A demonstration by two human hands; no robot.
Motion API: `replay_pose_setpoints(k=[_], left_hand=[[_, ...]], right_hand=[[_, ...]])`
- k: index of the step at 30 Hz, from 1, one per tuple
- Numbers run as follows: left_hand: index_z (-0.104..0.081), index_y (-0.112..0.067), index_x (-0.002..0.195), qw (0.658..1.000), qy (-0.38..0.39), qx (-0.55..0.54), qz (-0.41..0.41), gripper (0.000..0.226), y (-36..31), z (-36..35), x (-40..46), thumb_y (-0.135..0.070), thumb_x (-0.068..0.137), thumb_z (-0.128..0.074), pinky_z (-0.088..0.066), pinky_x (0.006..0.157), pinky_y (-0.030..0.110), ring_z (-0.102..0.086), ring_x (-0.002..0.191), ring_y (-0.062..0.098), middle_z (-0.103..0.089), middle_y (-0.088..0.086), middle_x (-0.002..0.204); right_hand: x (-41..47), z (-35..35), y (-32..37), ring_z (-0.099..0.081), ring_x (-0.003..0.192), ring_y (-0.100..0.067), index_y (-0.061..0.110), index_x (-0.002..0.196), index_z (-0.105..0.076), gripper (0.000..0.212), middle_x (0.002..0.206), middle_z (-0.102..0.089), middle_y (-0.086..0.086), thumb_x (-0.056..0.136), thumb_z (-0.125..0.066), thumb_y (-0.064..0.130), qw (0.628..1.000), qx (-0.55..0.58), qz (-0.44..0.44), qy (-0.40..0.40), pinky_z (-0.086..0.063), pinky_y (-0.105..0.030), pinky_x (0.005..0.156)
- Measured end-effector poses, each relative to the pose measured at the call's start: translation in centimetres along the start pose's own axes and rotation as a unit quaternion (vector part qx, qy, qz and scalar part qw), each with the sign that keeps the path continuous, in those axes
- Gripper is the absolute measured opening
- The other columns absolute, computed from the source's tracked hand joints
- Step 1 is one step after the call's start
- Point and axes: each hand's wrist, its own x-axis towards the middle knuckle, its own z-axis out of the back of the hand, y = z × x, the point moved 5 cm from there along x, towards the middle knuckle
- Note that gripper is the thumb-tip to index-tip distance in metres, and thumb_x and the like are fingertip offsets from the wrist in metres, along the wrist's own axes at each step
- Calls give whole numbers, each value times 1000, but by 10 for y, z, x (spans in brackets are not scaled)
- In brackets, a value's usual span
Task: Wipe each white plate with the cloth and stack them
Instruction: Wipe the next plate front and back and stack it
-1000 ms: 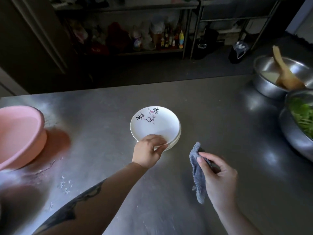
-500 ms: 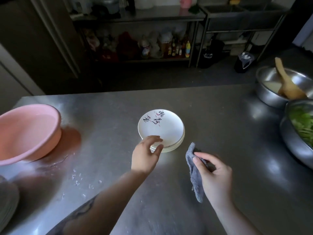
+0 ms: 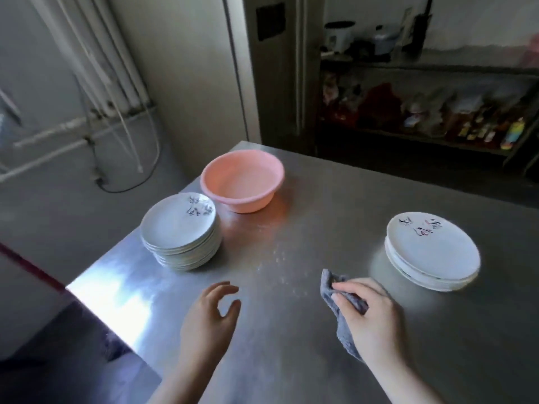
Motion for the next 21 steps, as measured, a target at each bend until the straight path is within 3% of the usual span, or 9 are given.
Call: replay_pose_setpoints(k=[2, 6, 9, 15, 21], left_hand=[[-71, -33, 96, 999, -35, 0, 27, 19, 25, 29, 5, -21, 83, -75, -38, 62, 15, -54, 67, -3, -65, -16, 115], [-69, -31, 99, 992, -95, 5, 78, 15, 64, 72, 33, -25, 86, -71, -42, 67, 27, -56, 81, 2, -66, -14, 114], [-69, -30, 101, 987, -125, -2, 99, 14, 93, 101, 72, -31, 87, -68, -46, 70, 29, -61, 91, 7, -66, -12, 111], [-65, -30, 109, 993, -79, 36, 82, 25, 135, 128, 169, -47, 90, -60, -45, 69, 27, -62, 100, 7, -61, -15, 116], [-53, -28, 86, 994, -14, 94, 54, 25, 151, 127, 225, -51, 84, -64, -44, 60, 27, -57, 76, 12, -58, -12, 89]], right_hand=[[-4, -26, 18, -65, 88, -6, 25, 78, -75, 24, 88, -67, 12, 74, -78, 1, 999, 18, 12, 26, -46, -18, 79], [-2, -72, 45, -62, 86, -2, 25, 75, -75, 25, 86, -66, 12, 73, -78, 1, 998, 17, 38, 49, -41, -6, 75], [9, -108, 64, -63, 85, -2, 28, 74, -74, 28, 85, -66, 13, 72, -79, 0, 998, 26, 43, 39, -42, -7, 75], [27, -187, 101, -63, 87, -3, 28, 76, -74, 30, 87, -66, 15, 73, -77, -1, 999, 25, 27, 13, -42, -8, 77], [39, -224, 128, -63, 87, -4, 29, 76, -74, 27, 88, -65, 17, 74, -77, 2, 999, 1, 11, -32, -47, -18, 74]])
